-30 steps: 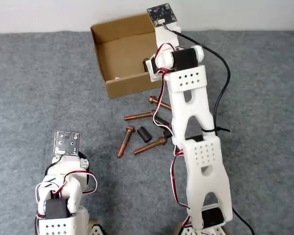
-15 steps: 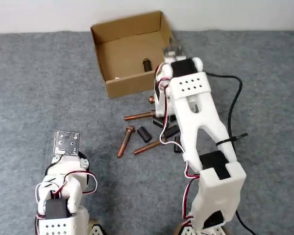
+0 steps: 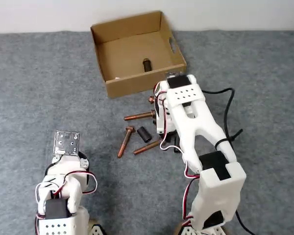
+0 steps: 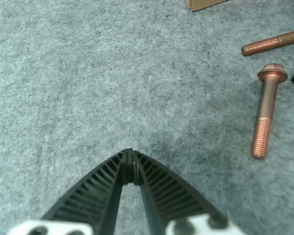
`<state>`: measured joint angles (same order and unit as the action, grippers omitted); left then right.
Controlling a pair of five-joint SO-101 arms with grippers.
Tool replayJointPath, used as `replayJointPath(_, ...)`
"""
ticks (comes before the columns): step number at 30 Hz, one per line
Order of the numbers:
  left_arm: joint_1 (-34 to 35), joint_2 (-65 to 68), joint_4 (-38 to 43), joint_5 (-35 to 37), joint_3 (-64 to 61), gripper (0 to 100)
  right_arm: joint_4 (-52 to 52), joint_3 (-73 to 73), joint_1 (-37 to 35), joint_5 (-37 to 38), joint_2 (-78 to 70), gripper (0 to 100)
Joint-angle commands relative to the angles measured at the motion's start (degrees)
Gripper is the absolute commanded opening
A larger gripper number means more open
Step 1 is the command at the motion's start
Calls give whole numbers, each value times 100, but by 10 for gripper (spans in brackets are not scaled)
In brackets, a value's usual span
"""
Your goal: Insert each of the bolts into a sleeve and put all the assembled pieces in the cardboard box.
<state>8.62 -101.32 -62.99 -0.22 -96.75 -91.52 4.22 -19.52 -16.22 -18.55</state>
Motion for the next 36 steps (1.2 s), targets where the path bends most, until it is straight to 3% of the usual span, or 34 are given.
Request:
replayJointPath(1, 18, 0, 44, -53, 13, 5, 330, -176, 4, -53, 330, 184)
replayJointPath(13, 18, 0, 35, -53, 13, 5, 1446, -985, 409, 79, -224, 182)
replayJointPath(19, 18, 0, 35, -53, 13, 5, 1455, -976, 435, 70, -488, 0)
replayJointPath(23, 18, 0, 35, -53, 13, 5, 1385, -932, 426, 70, -444, 5)
replayJointPath(29, 9, 0, 35, -44, 13, 5, 910, -686, 215, 35, 400, 8)
replayJointPath(36, -18, -9, -35, -44, 13, 5, 110, -703, -224, -519, 1947, 8)
